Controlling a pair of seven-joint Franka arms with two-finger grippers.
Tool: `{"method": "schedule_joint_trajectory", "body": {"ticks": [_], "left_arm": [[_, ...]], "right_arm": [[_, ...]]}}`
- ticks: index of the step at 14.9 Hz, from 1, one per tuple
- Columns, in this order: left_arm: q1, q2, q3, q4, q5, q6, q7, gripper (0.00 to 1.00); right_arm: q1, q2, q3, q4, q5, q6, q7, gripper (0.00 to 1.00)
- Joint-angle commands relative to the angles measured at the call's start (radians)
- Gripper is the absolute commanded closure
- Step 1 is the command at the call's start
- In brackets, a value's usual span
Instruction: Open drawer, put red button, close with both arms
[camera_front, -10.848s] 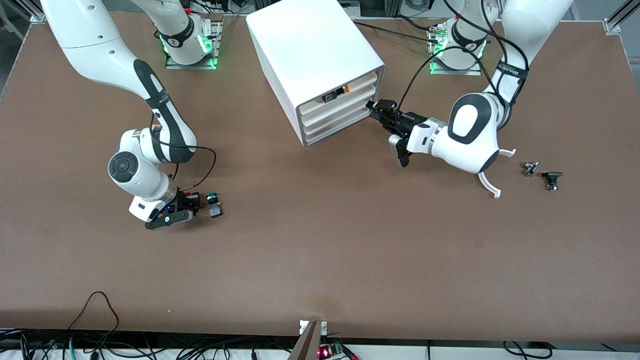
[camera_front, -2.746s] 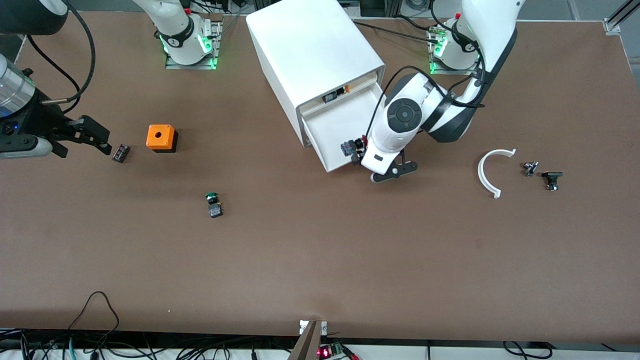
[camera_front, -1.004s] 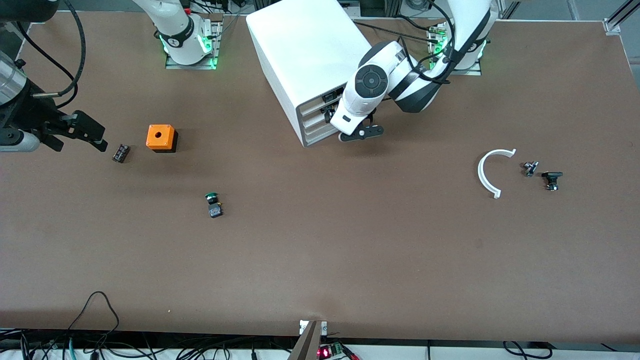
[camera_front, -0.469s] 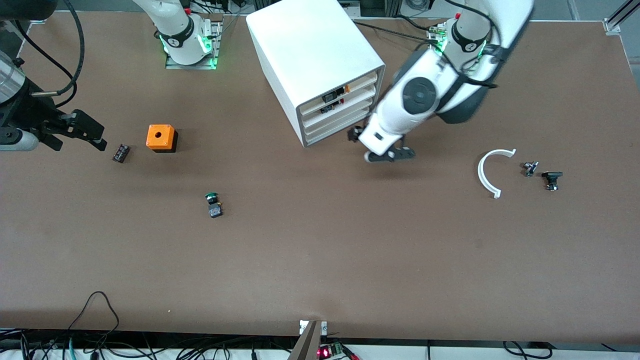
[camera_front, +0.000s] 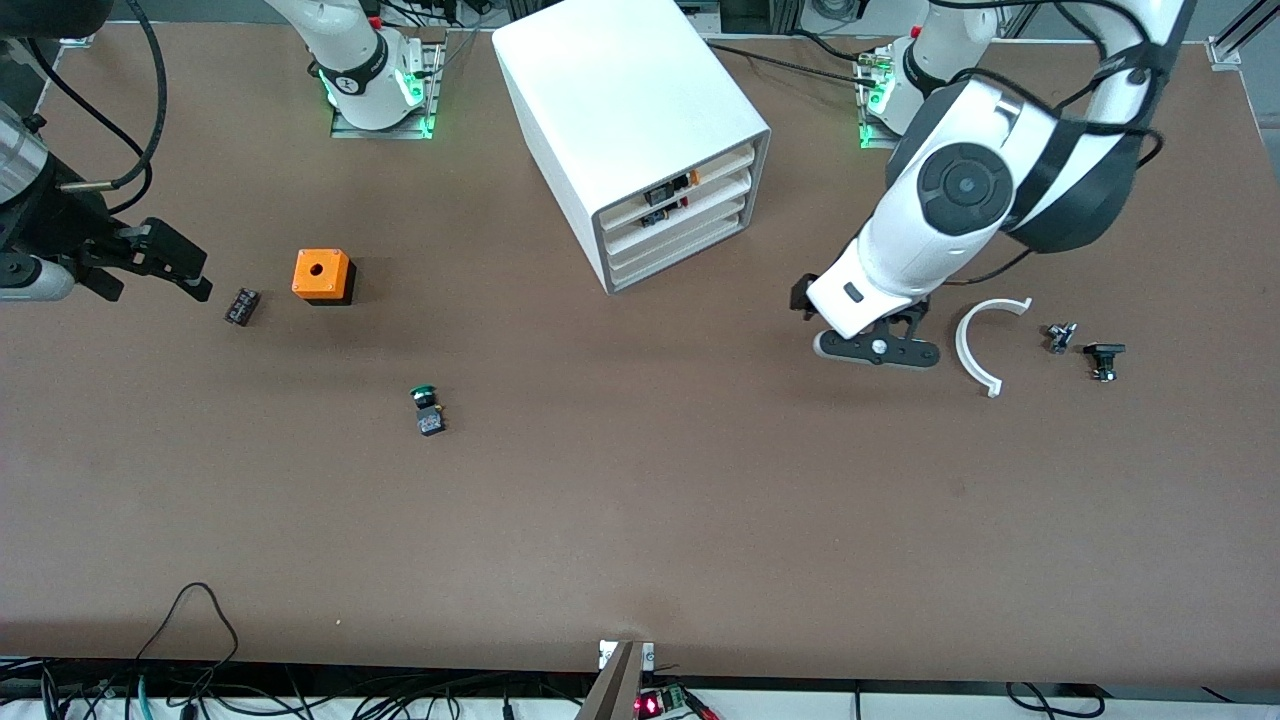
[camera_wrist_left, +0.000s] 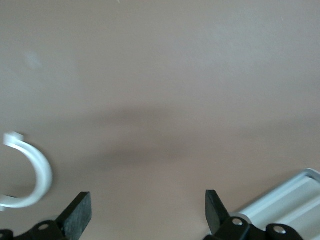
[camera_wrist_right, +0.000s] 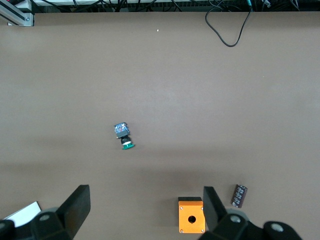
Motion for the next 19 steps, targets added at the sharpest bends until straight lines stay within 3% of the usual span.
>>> {"method": "schedule_joint_trajectory", "body": {"ticks": [1, 5, 8, 11, 13, 14, 17, 19], "left_arm": [[0.009, 0.003, -0.005, 0.157, 0.052, -0.131, 0.082, 0.00], [0.088, 0.002, -0.009, 0.216, 0.020, -0.260, 0.296, 0.00], [0.112, -0.044, 0.026, 0.203, -0.023, -0.259, 0.366, 0.00], [0.066, -0.099, 0.188, 0.151, -0.200, -0.254, 0.404, 0.00], [-0.082, -0.170, 0.379, 0.084, -0.213, -0.248, 0.417, 0.00], [-0.092, -0.191, 0.429, 0.053, -0.224, -0.232, 0.430, 0.00], [-0.092, -0.331, 0.445, -0.143, -0.210, -0.021, 0.536, 0.00], [-0.083, -0.356, 0.457, -0.186, -0.221, 0.011, 0.481, 0.00]], "right_arm": [[-0.015, -0.004, 0.016, 0.015, -0.010, -0.021, 0.005, 0.00], [-0.015, -0.004, 0.016, 0.014, -0.008, -0.021, 0.007, 0.00], [-0.015, -0.002, 0.016, 0.015, -0.008, -0.019, 0.007, 0.00], [-0.014, -0.002, 0.018, 0.014, -0.008, -0.021, 0.007, 0.00], [-0.014, -0.002, 0.018, 0.014, -0.008, -0.021, 0.008, 0.00], [-0.014, -0.002, 0.018, 0.014, -0.008, -0.021, 0.010, 0.00], [-0.014, -0.002, 0.018, 0.014, -0.008, -0.021, 0.013, 0.00], [-0.014, -0.002, 0.018, 0.014, -0.008, -0.021, 0.013, 0.00]]}}
